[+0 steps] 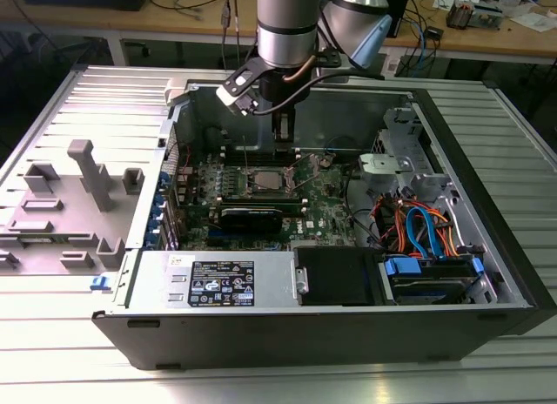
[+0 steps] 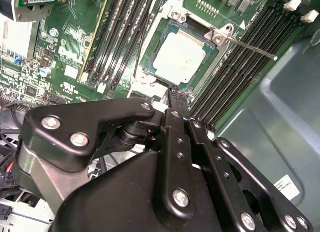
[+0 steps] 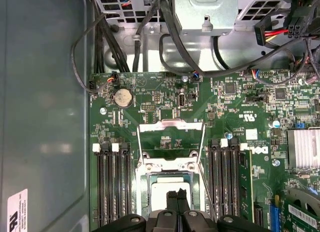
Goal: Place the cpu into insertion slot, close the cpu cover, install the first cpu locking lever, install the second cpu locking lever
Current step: 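Close the cpu cover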
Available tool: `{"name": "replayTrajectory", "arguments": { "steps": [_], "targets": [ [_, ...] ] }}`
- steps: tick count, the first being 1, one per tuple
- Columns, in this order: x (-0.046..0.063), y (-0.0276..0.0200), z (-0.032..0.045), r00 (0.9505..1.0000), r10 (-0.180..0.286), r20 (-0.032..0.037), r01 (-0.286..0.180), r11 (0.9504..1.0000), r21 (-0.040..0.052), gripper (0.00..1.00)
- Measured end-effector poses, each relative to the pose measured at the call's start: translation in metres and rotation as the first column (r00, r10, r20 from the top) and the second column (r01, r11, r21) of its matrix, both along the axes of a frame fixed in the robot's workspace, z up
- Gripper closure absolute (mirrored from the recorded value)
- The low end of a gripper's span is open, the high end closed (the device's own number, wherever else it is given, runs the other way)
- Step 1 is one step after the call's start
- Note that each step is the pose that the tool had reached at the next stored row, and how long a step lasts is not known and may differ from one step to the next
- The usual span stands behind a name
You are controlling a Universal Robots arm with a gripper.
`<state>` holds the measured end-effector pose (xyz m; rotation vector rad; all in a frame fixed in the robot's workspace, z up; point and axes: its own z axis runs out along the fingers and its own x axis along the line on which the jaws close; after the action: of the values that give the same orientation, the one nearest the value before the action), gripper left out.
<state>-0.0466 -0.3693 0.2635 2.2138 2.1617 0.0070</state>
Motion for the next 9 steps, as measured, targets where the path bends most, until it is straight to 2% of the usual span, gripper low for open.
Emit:
{"name": "replayTrajectory", "arguments": {
  "steps": [6,9],
  "targets": [
    [0.011,0.0000,0.0000,1.0000,0.000,0.0000,0.000,1.0000,0.0000,0.89],
    [0.012,0.0000,0.0000,1.0000,0.000,0.0000,0.000,1.0000,0.0000,0.89]
  ]
}}
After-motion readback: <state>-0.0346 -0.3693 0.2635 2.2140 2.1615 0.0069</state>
